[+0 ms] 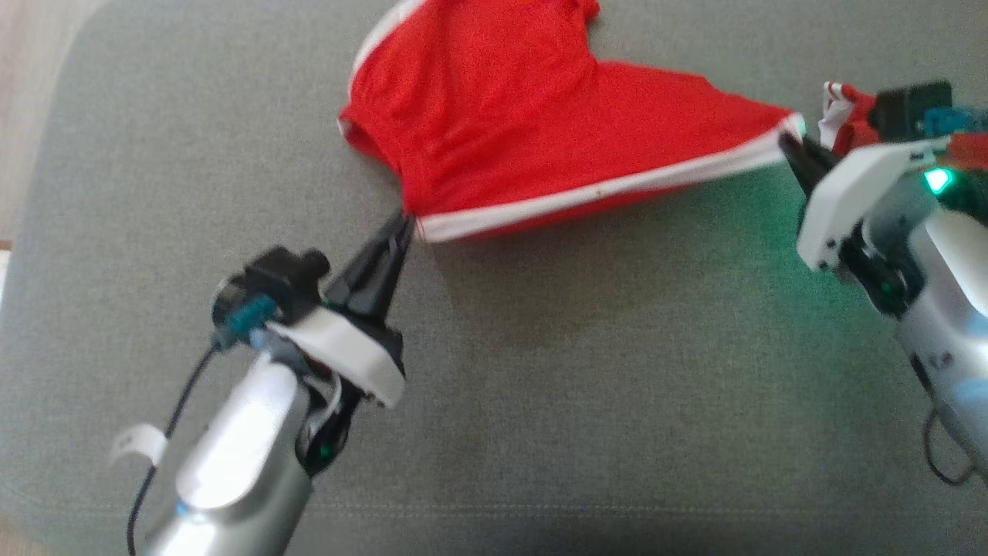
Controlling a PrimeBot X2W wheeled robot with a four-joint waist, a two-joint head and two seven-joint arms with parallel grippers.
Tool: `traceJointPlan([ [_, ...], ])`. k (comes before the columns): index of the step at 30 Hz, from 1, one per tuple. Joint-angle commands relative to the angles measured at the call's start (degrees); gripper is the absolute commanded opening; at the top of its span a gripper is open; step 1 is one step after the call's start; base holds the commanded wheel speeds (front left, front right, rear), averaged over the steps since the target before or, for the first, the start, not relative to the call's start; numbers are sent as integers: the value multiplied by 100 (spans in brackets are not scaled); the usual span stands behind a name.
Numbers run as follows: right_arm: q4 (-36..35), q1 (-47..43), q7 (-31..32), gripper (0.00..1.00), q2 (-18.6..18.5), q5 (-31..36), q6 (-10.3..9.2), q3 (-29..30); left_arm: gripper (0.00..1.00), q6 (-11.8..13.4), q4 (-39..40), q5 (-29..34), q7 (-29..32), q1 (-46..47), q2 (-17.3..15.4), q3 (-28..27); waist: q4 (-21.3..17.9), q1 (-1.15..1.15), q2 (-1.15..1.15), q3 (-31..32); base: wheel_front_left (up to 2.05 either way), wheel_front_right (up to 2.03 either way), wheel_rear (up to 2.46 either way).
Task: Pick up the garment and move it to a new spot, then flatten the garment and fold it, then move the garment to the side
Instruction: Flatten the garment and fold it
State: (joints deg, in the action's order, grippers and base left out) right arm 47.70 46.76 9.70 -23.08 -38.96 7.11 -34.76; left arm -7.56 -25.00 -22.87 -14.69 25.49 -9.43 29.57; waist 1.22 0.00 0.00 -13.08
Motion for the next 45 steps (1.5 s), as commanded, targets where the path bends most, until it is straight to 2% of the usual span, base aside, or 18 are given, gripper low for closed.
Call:
traceJointPlan([
  [1,-219,-100,106,0,-191,-95,37,-60,0,8,216,-41,-30,79,-212,-135,16,0,0,139,0,0,0],
  [9,-856,-808,814,0,-832,-542,37,-105,0,8,464,-198,-30,-630,-323,382,-51,0,0,604,0,0,0],
  [16,-1677,-1472,1495,0,-1320,-831,37,-40,0,24,1002,-366,54,-1363,-382,730,-183,0,0,945,0,0,0],
  [21,-2207,-1862,2006,0,-1677,-969,37,151,0,81,1446,-369,259,-1755,-448,933,-202,0,0,1027,0,0,0],
  [25,-2689,-2095,2322,0,-1918,-981,37,586,0,191,1845,-384,344,-1926,-501,963,-160,0,0,1018,0,0,0],
  [28,-2961,-2123,2443,0,-1898,-854,37,967,0,313,2035,-422,317,-1854,-498,817,-87,0,0,947,0,0,0],
  [34,-3309,-1860,2688,0,-1597,-438,37,1493,0,417,2190,-499,264,-1485,-427,555,141,0,0,730,0,0,0],
  [39,-3361,-1355,2851,0,-1307,-40,37,1607,0,423,2133,-562,202,-1167,-356,385,370,0,0,516,0,0,0],
  [45,-3069,-590,2840,0,-1037,338,37,1500,0,402,1881,-616,136,-814,-208,282,698,0,0,215,0,0,0],
])
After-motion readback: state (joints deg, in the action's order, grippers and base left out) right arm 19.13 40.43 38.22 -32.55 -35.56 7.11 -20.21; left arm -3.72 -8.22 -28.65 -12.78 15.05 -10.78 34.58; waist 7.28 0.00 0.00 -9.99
